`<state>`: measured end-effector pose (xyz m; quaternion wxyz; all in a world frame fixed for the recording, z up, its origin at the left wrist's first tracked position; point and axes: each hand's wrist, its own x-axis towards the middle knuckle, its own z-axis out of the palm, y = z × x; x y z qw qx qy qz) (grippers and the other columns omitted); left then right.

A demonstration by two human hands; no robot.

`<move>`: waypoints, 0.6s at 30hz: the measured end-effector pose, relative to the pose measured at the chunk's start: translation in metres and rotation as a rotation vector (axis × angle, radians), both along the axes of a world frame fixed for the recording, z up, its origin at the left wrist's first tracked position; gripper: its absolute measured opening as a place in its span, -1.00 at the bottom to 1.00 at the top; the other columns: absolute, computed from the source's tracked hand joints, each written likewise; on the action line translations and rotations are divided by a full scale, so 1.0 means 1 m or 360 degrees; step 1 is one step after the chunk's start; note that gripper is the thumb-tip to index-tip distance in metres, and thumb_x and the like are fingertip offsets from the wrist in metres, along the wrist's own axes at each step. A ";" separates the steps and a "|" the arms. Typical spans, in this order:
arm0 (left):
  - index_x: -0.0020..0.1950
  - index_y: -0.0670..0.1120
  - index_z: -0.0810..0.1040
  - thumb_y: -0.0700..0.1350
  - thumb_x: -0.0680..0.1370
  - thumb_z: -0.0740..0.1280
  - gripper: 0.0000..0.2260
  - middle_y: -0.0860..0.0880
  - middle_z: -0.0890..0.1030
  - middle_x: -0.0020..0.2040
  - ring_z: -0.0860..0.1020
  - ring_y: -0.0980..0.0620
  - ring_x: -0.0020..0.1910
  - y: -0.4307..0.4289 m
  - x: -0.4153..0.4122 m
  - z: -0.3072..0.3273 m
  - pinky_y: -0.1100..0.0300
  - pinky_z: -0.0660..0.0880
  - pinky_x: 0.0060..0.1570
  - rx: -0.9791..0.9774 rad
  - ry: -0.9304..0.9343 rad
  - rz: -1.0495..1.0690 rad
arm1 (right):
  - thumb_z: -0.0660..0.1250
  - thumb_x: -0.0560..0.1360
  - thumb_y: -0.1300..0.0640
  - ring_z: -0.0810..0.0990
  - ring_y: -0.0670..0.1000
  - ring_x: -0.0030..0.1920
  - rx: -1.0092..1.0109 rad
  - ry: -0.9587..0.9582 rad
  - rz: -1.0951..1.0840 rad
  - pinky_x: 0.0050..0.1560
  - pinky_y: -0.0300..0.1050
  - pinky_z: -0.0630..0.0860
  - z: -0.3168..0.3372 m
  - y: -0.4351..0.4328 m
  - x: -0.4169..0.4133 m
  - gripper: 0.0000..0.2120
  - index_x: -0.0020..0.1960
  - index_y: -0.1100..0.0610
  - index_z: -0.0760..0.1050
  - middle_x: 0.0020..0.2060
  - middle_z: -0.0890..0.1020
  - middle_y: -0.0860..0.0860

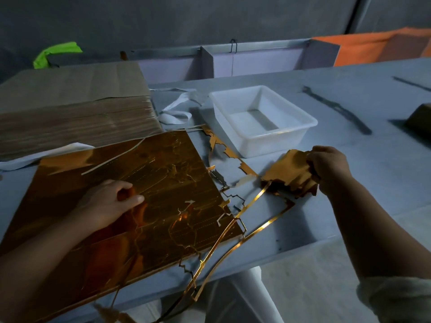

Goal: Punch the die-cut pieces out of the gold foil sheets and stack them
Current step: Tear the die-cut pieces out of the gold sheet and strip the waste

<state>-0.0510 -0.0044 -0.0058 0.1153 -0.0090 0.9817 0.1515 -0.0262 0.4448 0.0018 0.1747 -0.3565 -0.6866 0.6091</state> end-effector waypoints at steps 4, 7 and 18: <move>0.45 0.07 0.35 0.19 0.52 0.35 -0.46 -0.05 0.39 0.37 0.41 -0.09 0.30 0.003 -0.003 0.002 0.03 0.44 0.06 -0.0041 0.0080 0.0080 | 0.26 0.38 0.32 0.43 0.09 -0.26 0.0236 -0.0175 0.0024 -0.40 -0.14 0.30 -0.005 0.013 0.005 -0.80 -0.17 0.02 0.46 -0.36 0.41 0.03; 0.45 0.08 0.35 0.20 0.49 0.39 -0.42 -0.05 0.40 0.35 0.42 -0.09 0.29 0.003 -0.006 0.002 0.01 0.46 0.07 -0.0042 0.0090 0.0125 | 0.26 0.34 0.31 0.44 0.12 -0.19 0.0416 -0.0313 0.0053 -0.32 -0.13 0.36 -0.006 0.013 0.005 -0.86 -0.17 0.10 0.48 -0.27 0.46 0.08; 0.35 0.08 0.45 0.18 0.51 0.37 -0.56 0.01 0.52 0.25 0.49 0.01 0.20 0.004 -0.012 0.009 0.17 0.40 -0.03 -0.0196 0.0124 -0.0035 | 0.34 0.52 0.08 0.40 0.26 0.33 0.0882 -0.0494 0.0045 0.29 0.18 0.46 0.012 -0.014 0.002 -0.51 0.43 0.09 0.38 0.37 0.34 0.20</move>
